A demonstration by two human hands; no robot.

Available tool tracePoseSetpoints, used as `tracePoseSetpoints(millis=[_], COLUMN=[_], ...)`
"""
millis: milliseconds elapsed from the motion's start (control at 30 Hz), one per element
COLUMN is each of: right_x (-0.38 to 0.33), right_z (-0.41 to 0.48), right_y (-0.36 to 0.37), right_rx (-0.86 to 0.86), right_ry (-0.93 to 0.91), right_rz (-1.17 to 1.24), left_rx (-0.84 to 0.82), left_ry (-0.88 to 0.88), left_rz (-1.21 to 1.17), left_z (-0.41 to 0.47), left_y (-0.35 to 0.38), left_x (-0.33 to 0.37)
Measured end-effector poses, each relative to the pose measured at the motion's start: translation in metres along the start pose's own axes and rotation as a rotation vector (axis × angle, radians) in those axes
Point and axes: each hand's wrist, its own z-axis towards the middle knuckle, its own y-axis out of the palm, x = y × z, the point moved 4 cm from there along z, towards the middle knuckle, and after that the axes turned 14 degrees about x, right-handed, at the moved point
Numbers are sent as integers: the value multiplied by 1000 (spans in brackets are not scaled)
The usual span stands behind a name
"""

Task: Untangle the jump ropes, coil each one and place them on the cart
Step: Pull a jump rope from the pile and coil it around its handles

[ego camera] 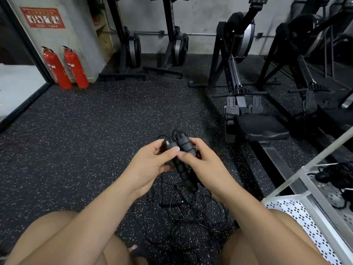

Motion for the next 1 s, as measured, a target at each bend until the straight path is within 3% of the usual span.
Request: tracePoseSetpoints(millis=[100,200,300,367,467,567,700,833,933,1000], right_x=[6,6,-1,-9,-29,-51,-78,-92,-86,-81], right_z=[-2,-3,-4,-5,-12,-30,-60,-101,-140,-159], right_y=[5,3,-6,-12,-21,-25,-33,-47,-55,-58], right_rx=[-183,-249,-257,-262,-328,-411,-390,-396,-429,-363], right_ry=[-18,65,58,50,40,-17,-73,-76,-17,-5], right_rz=[18,43,-83,-131,-139,-152,-98,-57,-4,36], left_rx=[2,5,86,293,489,295,126,111,145,117], left_ry=[36,38,166,331,562,555,391,345,404,423], left_rz=[4,120,615,871,721,533,340,172,208,198], left_z=[-2,-5,-6,-9,-18,-28,-47,-87,-121,-140], left_y=[0,-3,-12,-20,-26,-19,-7,-5,-8,-8], left_x=[4,11,30,50,80,91,86,89,90,88])
